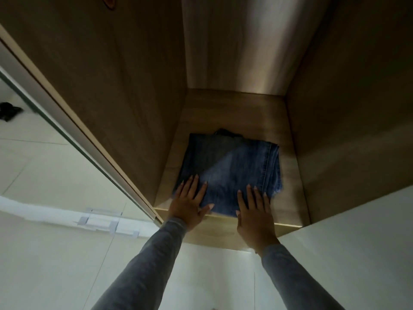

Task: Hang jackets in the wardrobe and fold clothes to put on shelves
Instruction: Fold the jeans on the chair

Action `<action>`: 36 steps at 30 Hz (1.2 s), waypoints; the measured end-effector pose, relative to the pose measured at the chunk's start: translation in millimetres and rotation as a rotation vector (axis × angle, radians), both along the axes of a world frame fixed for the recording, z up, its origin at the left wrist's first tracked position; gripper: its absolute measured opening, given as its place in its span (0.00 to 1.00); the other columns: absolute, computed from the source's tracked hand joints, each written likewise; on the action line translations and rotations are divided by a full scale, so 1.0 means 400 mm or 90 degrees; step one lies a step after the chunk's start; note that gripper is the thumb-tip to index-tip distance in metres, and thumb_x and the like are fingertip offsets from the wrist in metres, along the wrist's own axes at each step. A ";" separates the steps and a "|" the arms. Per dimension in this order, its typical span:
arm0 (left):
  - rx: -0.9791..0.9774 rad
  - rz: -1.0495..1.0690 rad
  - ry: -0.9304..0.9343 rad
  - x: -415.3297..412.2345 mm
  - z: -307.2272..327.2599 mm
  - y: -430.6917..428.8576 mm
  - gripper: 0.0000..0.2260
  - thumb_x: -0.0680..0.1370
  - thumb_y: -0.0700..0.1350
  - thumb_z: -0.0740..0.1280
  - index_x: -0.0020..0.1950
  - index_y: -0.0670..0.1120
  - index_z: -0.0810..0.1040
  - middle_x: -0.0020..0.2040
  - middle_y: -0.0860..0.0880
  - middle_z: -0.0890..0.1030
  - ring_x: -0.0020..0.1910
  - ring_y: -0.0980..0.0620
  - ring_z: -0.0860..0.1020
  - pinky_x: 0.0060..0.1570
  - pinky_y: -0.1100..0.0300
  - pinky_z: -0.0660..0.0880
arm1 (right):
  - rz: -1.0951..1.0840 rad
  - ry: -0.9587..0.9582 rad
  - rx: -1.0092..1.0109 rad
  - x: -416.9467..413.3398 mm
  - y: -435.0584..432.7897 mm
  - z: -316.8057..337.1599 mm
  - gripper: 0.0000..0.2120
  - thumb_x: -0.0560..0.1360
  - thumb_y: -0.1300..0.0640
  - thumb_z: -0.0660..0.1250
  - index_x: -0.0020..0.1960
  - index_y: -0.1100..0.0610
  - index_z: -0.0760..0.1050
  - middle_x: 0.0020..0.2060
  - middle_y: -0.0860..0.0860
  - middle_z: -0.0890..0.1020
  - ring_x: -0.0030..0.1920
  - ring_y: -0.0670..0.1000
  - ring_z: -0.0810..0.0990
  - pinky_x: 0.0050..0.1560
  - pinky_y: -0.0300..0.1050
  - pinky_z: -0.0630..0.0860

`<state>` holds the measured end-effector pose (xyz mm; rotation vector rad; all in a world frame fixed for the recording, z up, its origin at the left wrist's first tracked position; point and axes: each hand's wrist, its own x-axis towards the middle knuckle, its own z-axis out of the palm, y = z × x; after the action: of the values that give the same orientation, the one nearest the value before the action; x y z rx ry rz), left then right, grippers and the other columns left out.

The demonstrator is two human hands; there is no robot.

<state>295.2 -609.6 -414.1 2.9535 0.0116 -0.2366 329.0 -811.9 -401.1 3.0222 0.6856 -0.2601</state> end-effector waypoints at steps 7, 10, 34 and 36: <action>0.000 0.007 -0.092 0.080 -0.040 0.018 0.34 0.79 0.64 0.41 0.65 0.44 0.75 0.64 0.38 0.75 0.62 0.39 0.75 0.62 0.44 0.70 | 0.009 -0.054 0.026 0.087 0.015 -0.037 0.26 0.72 0.49 0.51 0.64 0.57 0.75 0.64 0.60 0.76 0.64 0.61 0.74 0.65 0.58 0.57; 0.035 0.034 -0.105 0.137 -0.027 0.027 0.48 0.68 0.71 0.26 0.75 0.49 0.60 0.76 0.41 0.58 0.75 0.44 0.57 0.72 0.53 0.48 | -0.006 -0.069 0.029 0.146 0.040 -0.030 0.30 0.73 0.47 0.45 0.68 0.55 0.72 0.68 0.58 0.72 0.69 0.59 0.70 0.69 0.55 0.50; 0.050 0.111 -0.174 0.518 -0.061 0.117 0.44 0.64 0.71 0.32 0.77 0.55 0.53 0.78 0.49 0.49 0.76 0.52 0.46 0.72 0.56 0.38 | -0.040 -0.138 0.092 0.520 0.163 -0.063 0.29 0.76 0.48 0.41 0.77 0.48 0.50 0.76 0.48 0.52 0.76 0.51 0.46 0.74 0.55 0.37; 0.044 0.119 -0.183 0.548 -0.064 0.121 0.43 0.66 0.72 0.34 0.76 0.55 0.53 0.78 0.49 0.50 0.76 0.51 0.47 0.73 0.56 0.39 | -0.038 -0.134 0.103 0.552 0.172 -0.063 0.26 0.79 0.49 0.43 0.77 0.48 0.49 0.76 0.48 0.52 0.76 0.51 0.46 0.74 0.54 0.36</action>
<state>514.5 -561.0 -439.6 2.9989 0.2597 0.2177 549.6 -743.2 -426.4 3.1617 0.6268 0.1165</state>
